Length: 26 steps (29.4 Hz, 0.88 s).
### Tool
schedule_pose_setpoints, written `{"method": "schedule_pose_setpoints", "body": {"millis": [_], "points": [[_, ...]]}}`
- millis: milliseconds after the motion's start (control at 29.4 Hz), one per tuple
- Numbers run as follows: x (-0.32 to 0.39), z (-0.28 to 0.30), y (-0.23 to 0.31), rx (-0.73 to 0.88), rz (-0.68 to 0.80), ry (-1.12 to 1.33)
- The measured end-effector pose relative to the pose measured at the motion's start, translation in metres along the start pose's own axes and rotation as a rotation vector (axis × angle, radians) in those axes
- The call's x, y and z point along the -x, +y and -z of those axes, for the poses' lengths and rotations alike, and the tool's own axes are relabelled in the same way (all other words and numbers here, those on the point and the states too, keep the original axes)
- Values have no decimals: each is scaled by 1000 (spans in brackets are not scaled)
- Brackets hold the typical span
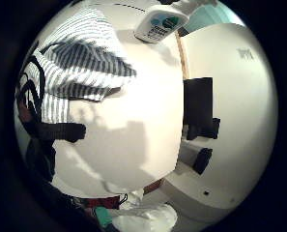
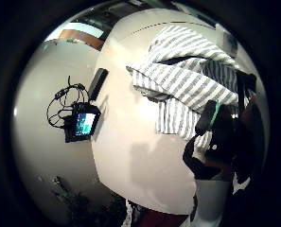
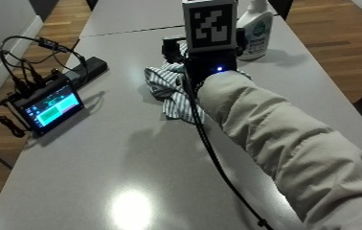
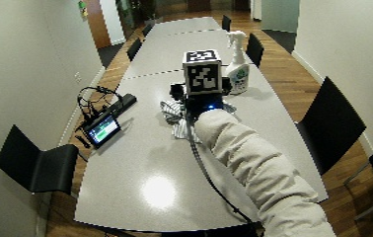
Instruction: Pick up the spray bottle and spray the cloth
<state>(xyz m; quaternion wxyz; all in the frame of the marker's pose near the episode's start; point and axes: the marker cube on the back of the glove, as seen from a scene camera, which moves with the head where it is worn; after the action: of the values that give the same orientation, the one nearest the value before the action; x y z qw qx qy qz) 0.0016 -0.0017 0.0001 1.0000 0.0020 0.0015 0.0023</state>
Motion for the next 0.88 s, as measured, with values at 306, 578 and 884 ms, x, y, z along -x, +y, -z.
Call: {"method": "schedule_pose_setpoints", "body": {"millis": [306, 578, 884], "points": [[-2, -4, 0, 29, -13, 13], [-9, -11, 4, 53, 2, -36], [-98, -2, 30, -94, 85, -708]]}}
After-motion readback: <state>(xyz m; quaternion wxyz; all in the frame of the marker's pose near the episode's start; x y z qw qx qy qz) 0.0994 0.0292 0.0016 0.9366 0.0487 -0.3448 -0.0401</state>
